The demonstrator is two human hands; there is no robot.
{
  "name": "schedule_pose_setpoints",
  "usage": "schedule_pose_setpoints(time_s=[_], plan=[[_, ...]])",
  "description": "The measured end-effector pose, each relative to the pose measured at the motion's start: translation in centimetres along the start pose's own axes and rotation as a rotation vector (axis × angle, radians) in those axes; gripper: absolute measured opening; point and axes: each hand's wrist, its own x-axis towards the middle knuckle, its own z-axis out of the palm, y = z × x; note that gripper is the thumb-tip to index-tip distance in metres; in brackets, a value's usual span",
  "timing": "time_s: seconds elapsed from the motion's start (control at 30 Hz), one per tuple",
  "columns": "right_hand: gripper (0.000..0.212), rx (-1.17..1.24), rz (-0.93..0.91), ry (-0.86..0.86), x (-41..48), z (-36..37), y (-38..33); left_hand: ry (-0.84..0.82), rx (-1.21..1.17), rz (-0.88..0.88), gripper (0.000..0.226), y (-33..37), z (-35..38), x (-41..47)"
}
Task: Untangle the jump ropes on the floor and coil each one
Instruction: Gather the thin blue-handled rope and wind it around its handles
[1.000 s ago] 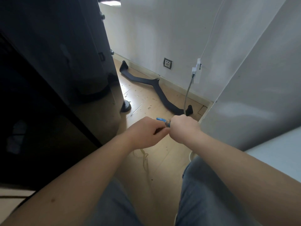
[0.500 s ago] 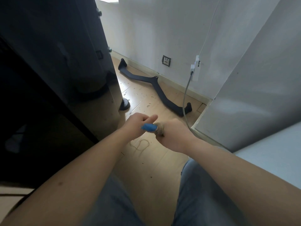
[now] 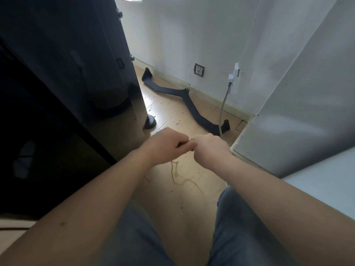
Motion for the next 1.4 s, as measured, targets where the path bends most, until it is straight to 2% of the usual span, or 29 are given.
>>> schedule_pose_setpoints(time_s=[0.07,0.13,0.27,0.4,0.5,0.57,0.67,0.83,0.9,0.97,1.07,1.2,1.4], plan=[[0.016,-0.099,-0.121,-0.028,-0.7,-0.1,-0.1,0.028,0.106,0.012,0.05,-0.4,-1.0,0.7],[0.015,-0.177,-0.258,-0.052,-1.3,-0.4,-0.2,0.04,0.118,-0.002,0.052,-0.7,-1.3,1.2],[0.01,-0.075,-0.464,0.014,-2.0,-0.3,-0.3,0.108,-0.107,-0.165,0.06,-1.1,-0.5,1.3],[0.007,0.185,-0.357,0.14,-1.7,-0.2,0.1,0.14,-0.444,-0.328,0.055,-1.9,1.3,0.8],[0.003,0.306,-0.216,0.217,-1.5,-0.2,0.3,0.171,-0.461,-0.421,0.049,-2.2,2.4,0.4],[0.004,0.32,-0.098,0.254,-1.3,-0.4,0.4,0.144,-0.385,-0.395,0.051,-2.0,2.9,0.1],[0.005,0.215,0.028,0.215,-0.8,-0.5,0.7,0.102,-0.279,-0.337,0.055,-1.0,3.1,-0.4],[0.006,-0.075,0.037,0.091,-0.9,-0.4,0.4,0.026,-0.121,-0.099,0.05,-0.1,1.7,-1.0],[0.004,-0.143,-0.037,0.03,-1.3,-0.5,0.2,0.003,-0.079,-0.019,0.052,0.1,0.9,-0.9],[0.006,-0.203,-0.2,-0.016,-2.0,-0.5,0.1,0.013,0.005,0.014,0.054,0.3,0.1,-0.5],[0.005,-0.151,-0.407,0.044,-2.9,-0.8,-0.1,0.058,0.049,-0.012,0.056,-0.1,-0.8,-0.1],[0.008,0.0,-0.422,0.171,-2.6,-0.9,0.2,0.149,-0.292,-0.259,0.057,-1.4,-0.2,0.0],[0.007,0.301,-0.197,0.2,-1.9,-0.3,-0.5,0.201,-0.783,-0.574,0.04,-1.4,1.9,0.1]])
